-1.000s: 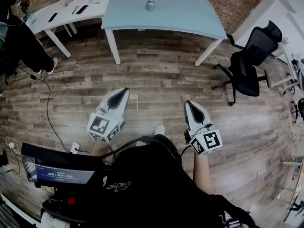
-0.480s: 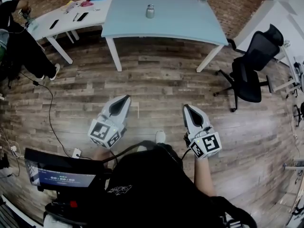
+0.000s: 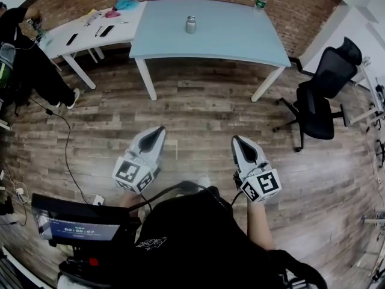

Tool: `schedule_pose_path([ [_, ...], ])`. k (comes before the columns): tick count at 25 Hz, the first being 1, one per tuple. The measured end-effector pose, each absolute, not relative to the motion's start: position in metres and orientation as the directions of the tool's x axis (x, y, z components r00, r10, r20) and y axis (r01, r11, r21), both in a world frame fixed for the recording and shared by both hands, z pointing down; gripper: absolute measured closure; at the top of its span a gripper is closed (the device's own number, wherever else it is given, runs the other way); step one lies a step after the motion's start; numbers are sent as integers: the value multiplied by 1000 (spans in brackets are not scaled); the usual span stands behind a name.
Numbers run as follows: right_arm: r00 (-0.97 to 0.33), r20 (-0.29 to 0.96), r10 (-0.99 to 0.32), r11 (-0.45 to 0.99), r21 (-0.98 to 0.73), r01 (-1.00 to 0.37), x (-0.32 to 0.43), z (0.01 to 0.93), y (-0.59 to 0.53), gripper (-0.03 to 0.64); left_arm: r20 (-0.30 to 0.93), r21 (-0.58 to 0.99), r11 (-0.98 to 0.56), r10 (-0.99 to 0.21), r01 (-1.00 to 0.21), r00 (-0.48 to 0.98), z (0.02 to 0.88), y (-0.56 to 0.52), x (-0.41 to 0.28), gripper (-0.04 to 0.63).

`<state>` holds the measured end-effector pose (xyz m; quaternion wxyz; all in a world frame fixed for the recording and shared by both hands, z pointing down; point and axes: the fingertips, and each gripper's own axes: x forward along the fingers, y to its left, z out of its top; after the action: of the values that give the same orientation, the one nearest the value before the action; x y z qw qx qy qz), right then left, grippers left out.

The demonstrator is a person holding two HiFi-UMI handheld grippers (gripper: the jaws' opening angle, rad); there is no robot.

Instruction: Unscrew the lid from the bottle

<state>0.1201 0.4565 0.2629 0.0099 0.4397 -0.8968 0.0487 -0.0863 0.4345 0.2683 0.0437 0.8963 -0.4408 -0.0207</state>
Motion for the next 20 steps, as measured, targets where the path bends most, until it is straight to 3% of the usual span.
schedule_pose_path([
  [20, -686, 61, -725, 684, -61, -727, 156, 268, 394, 615, -6, 86, -556, -830, -827, 558, 263, 382, -40, 595],
])
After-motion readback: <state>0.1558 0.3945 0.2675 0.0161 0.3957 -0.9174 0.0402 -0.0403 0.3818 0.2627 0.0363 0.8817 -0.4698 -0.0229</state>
